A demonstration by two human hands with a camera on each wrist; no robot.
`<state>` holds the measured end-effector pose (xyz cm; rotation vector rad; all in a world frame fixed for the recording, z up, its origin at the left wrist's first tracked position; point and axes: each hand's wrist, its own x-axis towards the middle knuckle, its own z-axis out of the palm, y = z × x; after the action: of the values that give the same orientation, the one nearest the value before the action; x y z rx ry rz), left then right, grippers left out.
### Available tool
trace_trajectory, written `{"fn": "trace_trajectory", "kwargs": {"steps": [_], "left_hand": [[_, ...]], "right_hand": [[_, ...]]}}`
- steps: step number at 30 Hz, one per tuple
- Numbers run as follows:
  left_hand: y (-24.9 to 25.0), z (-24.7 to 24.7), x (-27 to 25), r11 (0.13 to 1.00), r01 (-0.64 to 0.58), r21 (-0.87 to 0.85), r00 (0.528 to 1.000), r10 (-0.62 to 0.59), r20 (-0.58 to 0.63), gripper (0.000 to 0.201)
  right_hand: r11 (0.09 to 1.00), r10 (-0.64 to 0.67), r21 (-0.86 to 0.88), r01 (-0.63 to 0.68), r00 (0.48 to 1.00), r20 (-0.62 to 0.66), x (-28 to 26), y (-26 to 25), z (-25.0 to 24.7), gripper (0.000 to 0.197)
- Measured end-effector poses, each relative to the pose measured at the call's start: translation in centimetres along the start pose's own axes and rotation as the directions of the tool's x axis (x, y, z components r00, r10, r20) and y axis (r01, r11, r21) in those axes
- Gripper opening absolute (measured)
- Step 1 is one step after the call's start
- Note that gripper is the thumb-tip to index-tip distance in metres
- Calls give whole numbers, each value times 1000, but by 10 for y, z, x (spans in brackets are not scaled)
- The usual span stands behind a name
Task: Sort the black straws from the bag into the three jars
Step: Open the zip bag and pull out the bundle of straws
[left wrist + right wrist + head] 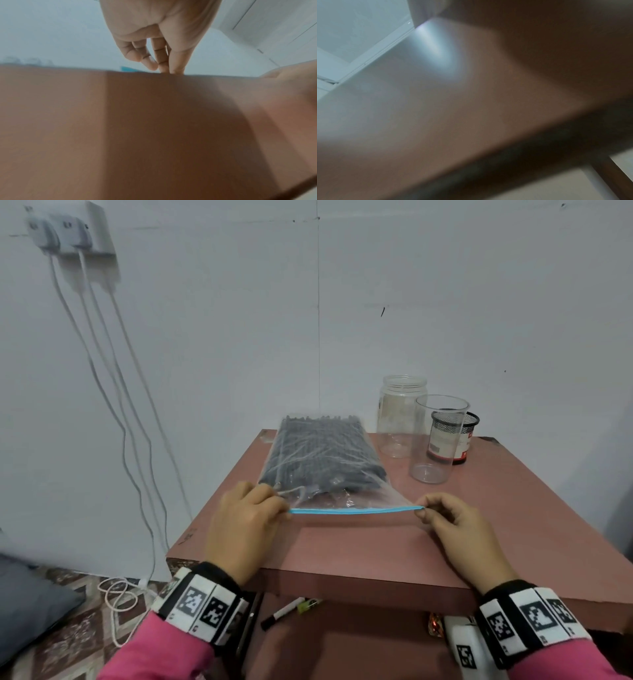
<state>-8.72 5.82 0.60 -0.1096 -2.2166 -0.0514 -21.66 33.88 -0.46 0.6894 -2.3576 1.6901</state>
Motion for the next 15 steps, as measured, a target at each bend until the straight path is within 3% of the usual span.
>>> {"fn": "trace_trajectory", "kwargs": {"steps": [6, 9, 13, 15], "left_hand": [[-38, -12, -19, 992, 120, 50, 993, -120, -11, 28], [-35, -10, -24, 979, 203, 20, 977, -204, 57, 6], [-7, -9, -13, 957, 245, -155, 956, -212, 203, 33], [5, -7, -2, 955, 248, -163, 938, -195, 285, 40]], "right_hand": [[994, 60, 90, -59, 998, -17, 4, 5, 0, 19], [993, 60, 103, -59, 998, -4, 3, 4, -1, 18], [984, 75, 160, -79, 997, 31, 3, 5, -2, 27], [976, 69, 203, -82, 995, 67, 2, 3, -2, 30]]}}
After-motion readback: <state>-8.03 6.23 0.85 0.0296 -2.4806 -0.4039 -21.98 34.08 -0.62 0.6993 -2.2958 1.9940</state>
